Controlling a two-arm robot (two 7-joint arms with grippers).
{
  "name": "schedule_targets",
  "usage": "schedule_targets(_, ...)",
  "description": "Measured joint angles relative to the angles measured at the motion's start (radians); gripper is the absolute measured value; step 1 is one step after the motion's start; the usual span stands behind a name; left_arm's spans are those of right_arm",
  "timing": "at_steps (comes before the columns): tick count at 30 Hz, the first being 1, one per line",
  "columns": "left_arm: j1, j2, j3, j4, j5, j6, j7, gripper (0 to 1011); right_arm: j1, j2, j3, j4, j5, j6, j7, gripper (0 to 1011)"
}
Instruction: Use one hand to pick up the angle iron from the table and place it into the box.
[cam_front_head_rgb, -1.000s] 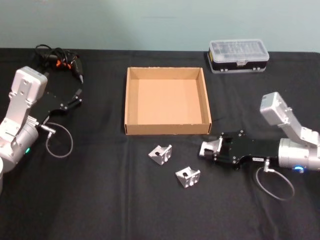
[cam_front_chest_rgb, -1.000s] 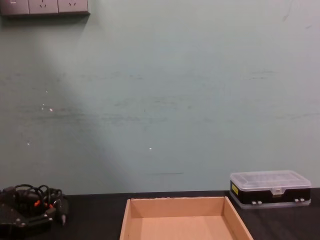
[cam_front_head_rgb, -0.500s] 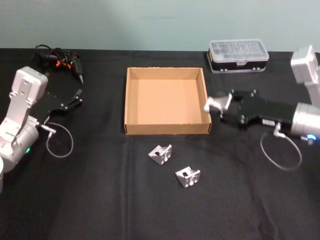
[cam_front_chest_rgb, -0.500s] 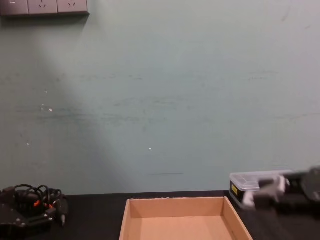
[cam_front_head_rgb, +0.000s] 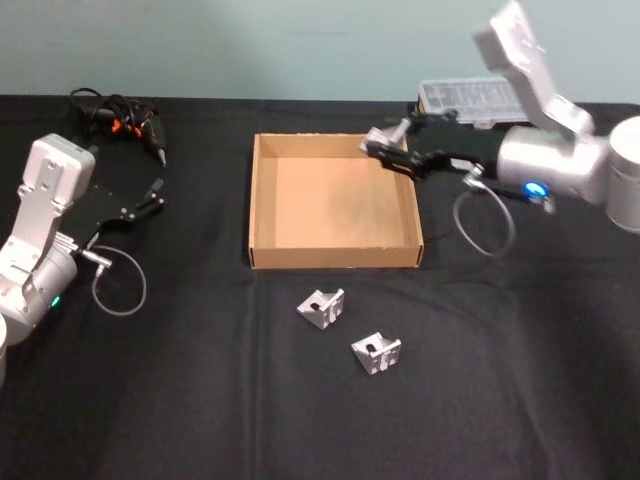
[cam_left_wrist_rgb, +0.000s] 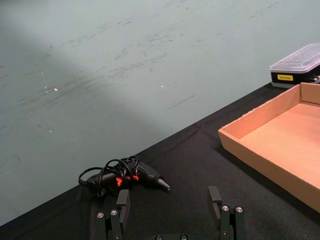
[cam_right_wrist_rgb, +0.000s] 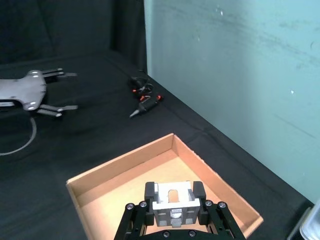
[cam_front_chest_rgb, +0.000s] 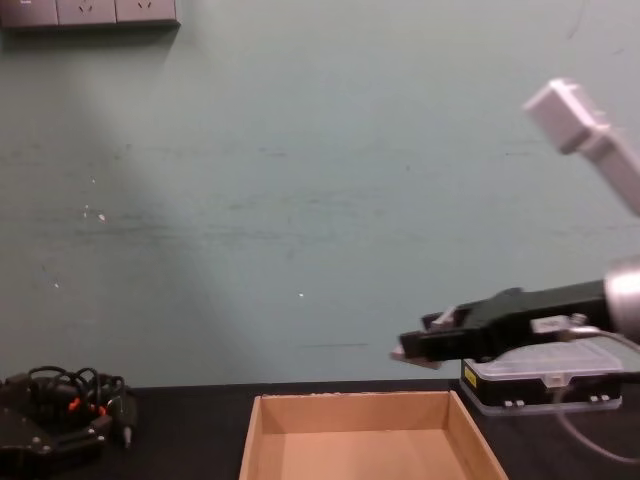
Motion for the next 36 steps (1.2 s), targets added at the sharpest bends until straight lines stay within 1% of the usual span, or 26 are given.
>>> schedule_targets(1,0.000,0.000,0.000,0.000,0.000,0.000,0.000,1011,0.027,-0.027,-0.013,0.035,-0.014,0.017,-0.007,453)
schedule_targets(5,0.000,0.000,0.000,0.000,0.000,0.000,0.000,1011,0.073,-0.076,-0.038,0.101,-0.042,0.047,-0.019,453)
schedule_targets(6,0.000,0.000,0.000,0.000,0.000,0.000,0.000,1011,0.093,-0.097,-0.050,0.131,-0.053,0.067,-0.023,453)
schedule_targets(7,0.000,0.000,0.000,0.000,0.000,0.000,0.000,1011,0.101,-0.107,-0.055,0.146,-0.059,0.077,-0.025,453)
schedule_targets(8,0.000,0.000,0.000,0.000,0.000,0.000,0.000,1011,0.115,-0.127,-0.064,0.172,-0.073,0.092,-0.033,453)
schedule_targets(10,0.000,0.000,0.000,0.000,0.000,0.000,0.000,1011,0.125,-0.145,-0.072,0.198,-0.085,0.103,-0.039,453)
schedule_targets(12,0.000,0.000,0.000,0.000,0.000,0.000,0.000,1011,0.139,-0.170,-0.079,0.236,-0.099,0.113,-0.046,453)
schedule_targets(15,0.000,0.000,0.000,0.000,0.000,0.000,0.000,1011,0.152,-0.197,-0.085,0.280,-0.113,0.119,-0.048,453)
schedule_targets(17,0.000,0.000,0.000,0.000,0.000,0.000,0.000,1011,0.160,-0.212,-0.088,0.306,-0.119,0.119,-0.047,453)
schedule_targets(18,0.000,0.000,0.000,0.000,0.000,0.000,0.000,1011,0.168,-0.227,-0.089,0.334,-0.123,0.117,-0.045,453)
schedule_targets(20,0.000,0.000,0.000,0.000,0.000,0.000,0.000,1011,0.175,-0.241,-0.091,0.361,-0.129,0.112,-0.042,453)
schedule_targets(21,0.000,0.000,0.000,0.000,0.000,0.000,0.000,1011,0.182,-0.254,-0.093,0.386,-0.134,0.108,-0.039,453)
schedule_targets(25,0.000,0.000,0.000,0.000,0.000,0.000,0.000,1011,0.182,-0.252,-0.093,0.383,-0.135,0.107,-0.039,453)
schedule_targets(27,0.000,0.000,0.000,0.000,0.000,0.000,0.000,1011,0.182,-0.251,-0.093,0.382,-0.135,0.107,-0.039,471)
schedule_targets(28,0.000,0.000,0.000,0.000,0.000,0.000,0.000,1011,0.182,-0.251,-0.093,0.379,-0.134,0.108,-0.039,520)
schedule_targets(29,0.000,0.000,0.000,0.000,0.000,0.000,0.000,1011,0.182,-0.251,-0.093,0.379,-0.134,0.108,-0.039,538)
schedule_targets(31,0.000,0.000,0.000,0.000,0.000,0.000,0.000,1011,0.181,-0.250,-0.093,0.376,-0.134,0.108,-0.039,618)
schedule_targets(33,0.000,0.000,0.000,0.000,0.000,0.000,0.000,1011,0.181,-0.249,-0.093,0.375,-0.134,0.109,-0.039,658)
schedule_targets(35,0.000,0.000,0.000,0.000,0.000,0.000,0.000,1011,0.180,-0.248,-0.092,0.374,-0.133,0.110,-0.039,735)
schedule_targets(36,0.000,0.000,0.000,0.000,0.000,0.000,0.000,1011,0.180,-0.248,-0.092,0.373,-0.133,0.110,-0.039,755)
